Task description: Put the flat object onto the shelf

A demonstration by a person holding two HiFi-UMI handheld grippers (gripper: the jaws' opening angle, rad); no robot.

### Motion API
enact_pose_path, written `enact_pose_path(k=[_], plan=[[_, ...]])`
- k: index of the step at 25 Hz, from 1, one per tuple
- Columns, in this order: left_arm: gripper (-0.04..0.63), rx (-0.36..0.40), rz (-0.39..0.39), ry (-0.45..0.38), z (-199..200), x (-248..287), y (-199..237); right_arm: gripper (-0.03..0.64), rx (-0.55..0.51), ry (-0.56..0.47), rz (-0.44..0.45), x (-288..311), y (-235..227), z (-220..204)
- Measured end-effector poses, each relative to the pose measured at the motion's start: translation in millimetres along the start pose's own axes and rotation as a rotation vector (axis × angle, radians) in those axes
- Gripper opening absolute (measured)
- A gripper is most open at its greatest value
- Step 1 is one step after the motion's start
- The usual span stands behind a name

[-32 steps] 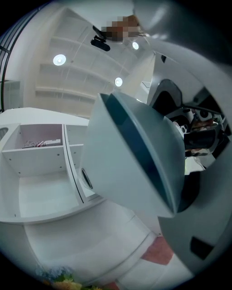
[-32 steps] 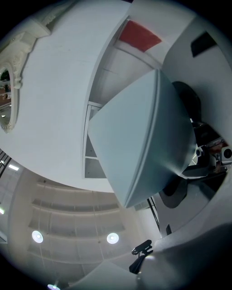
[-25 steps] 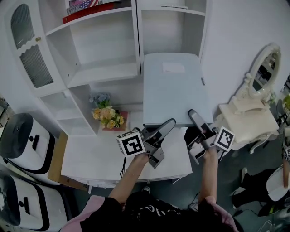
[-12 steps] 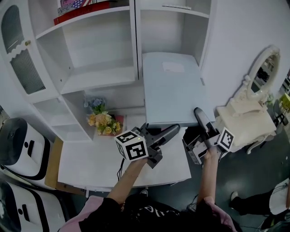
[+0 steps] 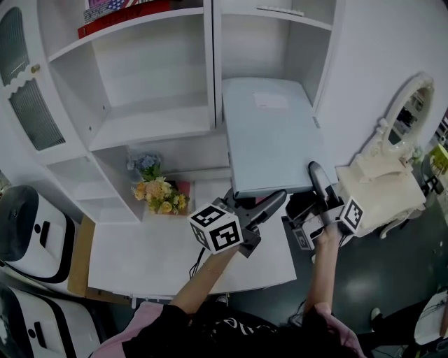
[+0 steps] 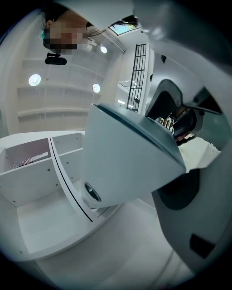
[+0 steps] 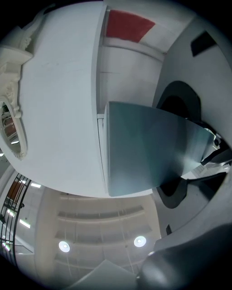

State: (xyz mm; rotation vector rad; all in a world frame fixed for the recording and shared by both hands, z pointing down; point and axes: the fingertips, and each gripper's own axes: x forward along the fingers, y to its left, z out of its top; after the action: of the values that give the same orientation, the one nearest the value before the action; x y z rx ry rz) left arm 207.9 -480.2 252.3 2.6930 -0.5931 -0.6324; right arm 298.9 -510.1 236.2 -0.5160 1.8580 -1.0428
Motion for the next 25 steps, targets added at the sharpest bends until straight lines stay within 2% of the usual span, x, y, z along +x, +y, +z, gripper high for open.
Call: enact_pose_path(k=[6, 12, 15, 20, 25], plan=[[0.37, 0.012, -0.006, -0.036, 9, 2, 7, 0.314, -0.057, 0.032, 0.016, 7, 1, -3], [0.37, 0.006, -0.014, -0.047, 14, 9, 15, 0.316, -0.075, 0.015, 0.031, 11, 2, 0], [0.37, -0.015, -0.011, -0.077, 26, 13, 25, 0.314, -0.14, 0.026, 0.029, 11, 3, -2], [0.37, -0.033, -0.009, -0.094, 44, 25, 41, 0.313, -0.326, 0.065, -0.063, 8, -6, -7], [0.368, -0.057, 0.007, -0.127, 55, 36, 56, 0.313, -0.334, 0.106, -0.112, 2, -23, -19]])
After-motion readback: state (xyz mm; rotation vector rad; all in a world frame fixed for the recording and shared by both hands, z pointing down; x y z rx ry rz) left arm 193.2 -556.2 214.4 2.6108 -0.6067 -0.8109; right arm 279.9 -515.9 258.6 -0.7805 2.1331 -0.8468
